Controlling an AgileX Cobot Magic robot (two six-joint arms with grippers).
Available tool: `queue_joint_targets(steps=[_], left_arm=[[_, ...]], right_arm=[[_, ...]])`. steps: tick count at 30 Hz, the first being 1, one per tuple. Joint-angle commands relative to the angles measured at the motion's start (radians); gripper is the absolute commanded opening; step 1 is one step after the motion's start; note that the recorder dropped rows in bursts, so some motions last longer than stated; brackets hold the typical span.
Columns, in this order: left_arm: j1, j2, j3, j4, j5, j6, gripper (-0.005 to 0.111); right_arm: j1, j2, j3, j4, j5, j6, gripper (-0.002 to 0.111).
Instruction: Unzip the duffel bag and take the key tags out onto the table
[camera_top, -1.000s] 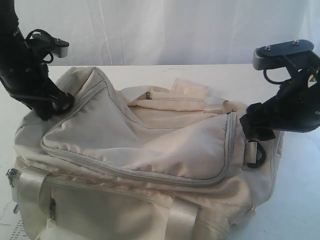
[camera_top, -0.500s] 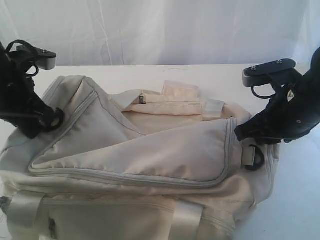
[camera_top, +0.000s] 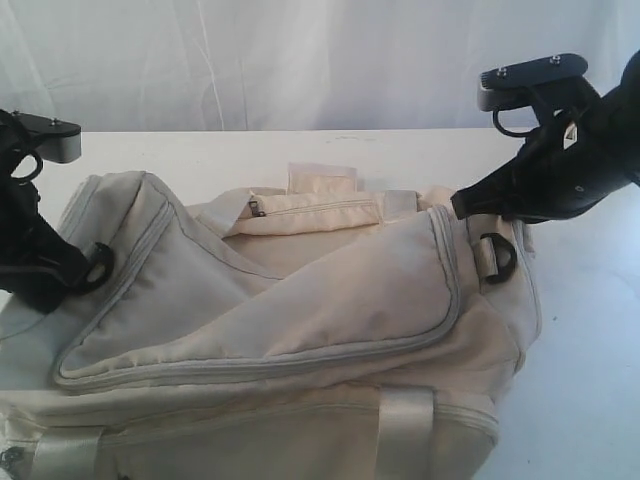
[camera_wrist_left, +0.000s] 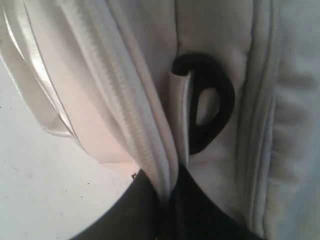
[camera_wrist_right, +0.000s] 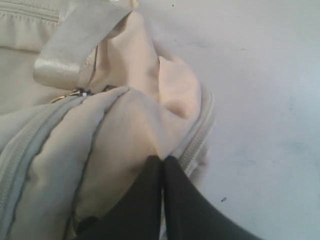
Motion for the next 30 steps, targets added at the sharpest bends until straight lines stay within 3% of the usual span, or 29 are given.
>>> queue_joint_targets(steps=[1,5,9,12,18,23,25,30], left_arm=[[0.003,-0.007,0.017,-0.023,-0.025,-0.006,0.001],[0.003,-0.007,-0.016,-0.023,-0.032,-0.006,0.012],[0.003,-0.007,-0.075,-0.004,0.031,-0.006,0.041],[0.003,-0.009,-0.129,0.018,0.094,-0.006,0.06],[0.003,-0.009,-0.276,-0.002,0.141,-0.038,0.064],[0.001,0.007,-0.345,-0.272,0.03,0.088,0.064],[-0.001,0.045,-0.366,-0.362,-0.003,0.122,0.063],[-0.039,0.226,-0.441,-0.368,0.02,0.127,0.063]], right_arm=[[-0.006,-0.002,-0.016,-0.02,0.031,-0.008,0.0],[-0.006,-0.002,-0.016,-0.02,0.068,-0.008,0.01],[-0.006,-0.013,-0.016,-0.02,0.088,-0.008,0.042],[-0.006,-0.06,-0.016,-0.02,0.1,-0.008,0.058],[-0.006,-0.201,-0.016,-0.008,0.096,0.002,0.059],[-0.006,-0.292,-0.016,0.057,0.085,0.002,0.059],[-0.006,-0.304,-0.016,0.091,0.085,-0.004,0.059],[-0.006,-0.309,-0.014,0.113,0.081,-0.009,0.059]])
